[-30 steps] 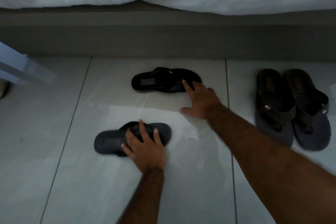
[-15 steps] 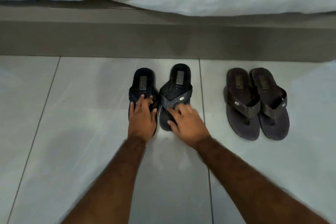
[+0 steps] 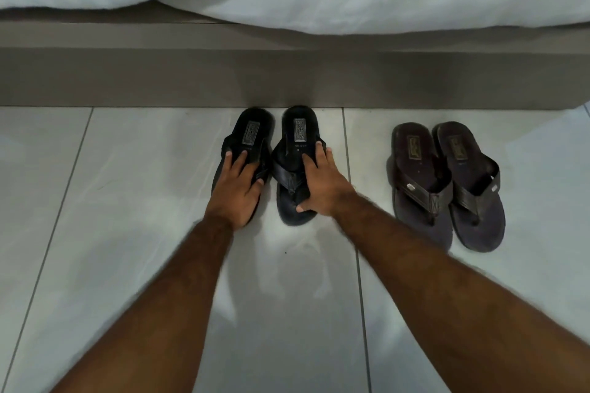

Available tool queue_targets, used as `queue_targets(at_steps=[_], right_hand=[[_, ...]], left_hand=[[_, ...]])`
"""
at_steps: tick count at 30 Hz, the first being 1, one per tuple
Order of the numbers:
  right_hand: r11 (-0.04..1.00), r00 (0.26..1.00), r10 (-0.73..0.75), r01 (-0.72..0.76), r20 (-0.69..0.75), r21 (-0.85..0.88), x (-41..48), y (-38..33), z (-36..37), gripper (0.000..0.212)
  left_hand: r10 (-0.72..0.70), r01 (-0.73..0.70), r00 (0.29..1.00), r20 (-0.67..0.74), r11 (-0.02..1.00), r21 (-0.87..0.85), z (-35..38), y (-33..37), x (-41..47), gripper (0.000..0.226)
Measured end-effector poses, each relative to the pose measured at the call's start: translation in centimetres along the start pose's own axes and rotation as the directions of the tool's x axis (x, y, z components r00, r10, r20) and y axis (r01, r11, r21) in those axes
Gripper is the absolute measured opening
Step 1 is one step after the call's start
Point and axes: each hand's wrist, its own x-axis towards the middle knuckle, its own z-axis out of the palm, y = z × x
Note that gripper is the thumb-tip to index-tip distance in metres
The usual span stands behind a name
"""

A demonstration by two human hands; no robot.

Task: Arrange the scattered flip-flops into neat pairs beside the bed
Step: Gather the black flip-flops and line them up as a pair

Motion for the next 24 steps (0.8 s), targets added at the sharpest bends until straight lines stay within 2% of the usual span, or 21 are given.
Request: queue_targets(at_steps=[3, 6, 13, 24], right_hand=[[1.000, 0.997, -0.004, 0.006, 0.076, -0.025, 1.0, 0.1, -0.9, 0.129], [0.998, 0.996, 0.003, 0.003, 0.090, -0.066, 1.3, 0.1, -0.9, 0.132], [0.991, 0.995, 0.012, 0.002, 0.101, -0.135, 0.5, -0.5, -0.3, 0.134], [0.992, 0.993, -0.016, 0.030, 0.117, -0.122, -3.8, -0.8, 1.7, 0.131]], left_hand=[[0.023, -0.031, 0.996, 0.091, 0.996, 0.087, -0.6, -0.1, 1.6, 0.055], [0.007, -0.024, 0.992, 0.123, 0.990, 0.137, -0.7, 0.2, 1.8, 0.056], [-0.006, -0.020, 0.991, 0.133, 0.982, 0.190, -0.2, 1.6, -0.2, 0.058], [-0.009, -0.011, 0.993, 0.114, 0.985, 0.171, 1.1, 1.4, -5.2, 0.057]])
